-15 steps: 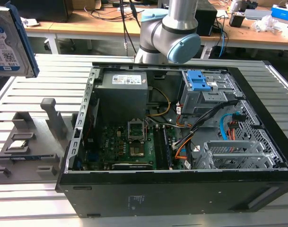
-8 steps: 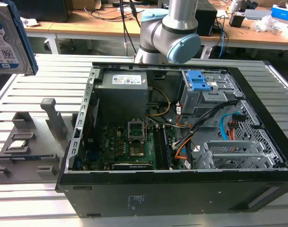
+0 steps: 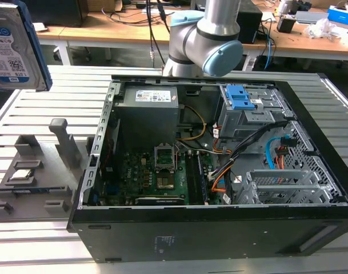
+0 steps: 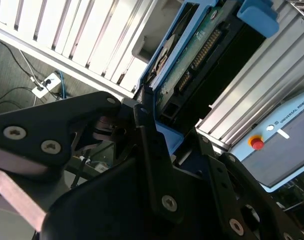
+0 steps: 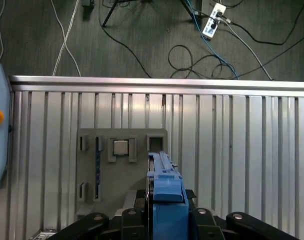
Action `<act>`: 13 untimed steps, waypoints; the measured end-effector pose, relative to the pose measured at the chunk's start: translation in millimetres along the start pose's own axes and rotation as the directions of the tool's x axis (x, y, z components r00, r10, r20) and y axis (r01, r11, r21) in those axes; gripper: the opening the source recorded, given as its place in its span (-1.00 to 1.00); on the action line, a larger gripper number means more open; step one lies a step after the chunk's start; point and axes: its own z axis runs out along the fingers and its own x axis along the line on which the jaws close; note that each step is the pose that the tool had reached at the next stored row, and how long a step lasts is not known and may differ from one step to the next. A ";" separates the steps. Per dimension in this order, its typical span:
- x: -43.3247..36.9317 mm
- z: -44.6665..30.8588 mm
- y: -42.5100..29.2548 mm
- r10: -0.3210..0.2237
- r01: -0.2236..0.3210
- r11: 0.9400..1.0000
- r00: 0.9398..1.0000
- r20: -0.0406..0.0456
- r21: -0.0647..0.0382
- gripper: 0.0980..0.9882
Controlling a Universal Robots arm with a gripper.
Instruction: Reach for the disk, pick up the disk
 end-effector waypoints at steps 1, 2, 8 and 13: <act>0.0 -0.1 -2.6 0.000 0.000 1.000 1.000 -0.001 0.000 -0.39; 0.0 -0.3 -6.0 0.000 0.000 1.000 1.000 -0.001 0.000 -0.39; -0.2 -1.9 -32.7 0.000 0.000 1.000 1.000 -0.003 0.000 -0.39; -0.4 -3.2 -58.1 0.000 0.000 1.000 1.000 -0.004 0.000 -0.39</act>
